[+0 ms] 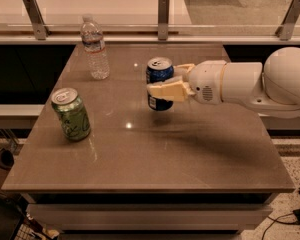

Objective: Move pepsi can near green can

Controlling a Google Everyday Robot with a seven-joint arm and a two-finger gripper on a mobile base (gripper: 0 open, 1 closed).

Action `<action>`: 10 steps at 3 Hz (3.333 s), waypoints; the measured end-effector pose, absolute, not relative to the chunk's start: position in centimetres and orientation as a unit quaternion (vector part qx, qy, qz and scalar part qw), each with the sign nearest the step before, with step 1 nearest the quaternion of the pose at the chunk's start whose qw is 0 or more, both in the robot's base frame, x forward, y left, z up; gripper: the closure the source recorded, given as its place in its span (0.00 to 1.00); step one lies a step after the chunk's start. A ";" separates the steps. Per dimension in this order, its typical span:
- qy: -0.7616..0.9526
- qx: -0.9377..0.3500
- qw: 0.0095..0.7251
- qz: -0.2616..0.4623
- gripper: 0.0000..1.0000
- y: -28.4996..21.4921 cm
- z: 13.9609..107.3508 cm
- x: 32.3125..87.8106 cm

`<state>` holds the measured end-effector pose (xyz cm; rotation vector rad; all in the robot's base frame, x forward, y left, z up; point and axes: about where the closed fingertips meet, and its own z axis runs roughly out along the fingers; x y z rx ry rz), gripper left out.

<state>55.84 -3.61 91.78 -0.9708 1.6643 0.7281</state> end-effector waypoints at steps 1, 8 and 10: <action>0.684 -0.412 0.520 0.304 1.00 -1.2 91.7 55.0; 0.689 -0.386 0.533 0.303 0.84 6.1 88.8 51.7; 0.687 -0.390 0.532 0.304 0.37 6.6 88.9 51.5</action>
Offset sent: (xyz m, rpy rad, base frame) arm -0.0087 0.0765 -0.0054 0.0144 -0.1090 0.0002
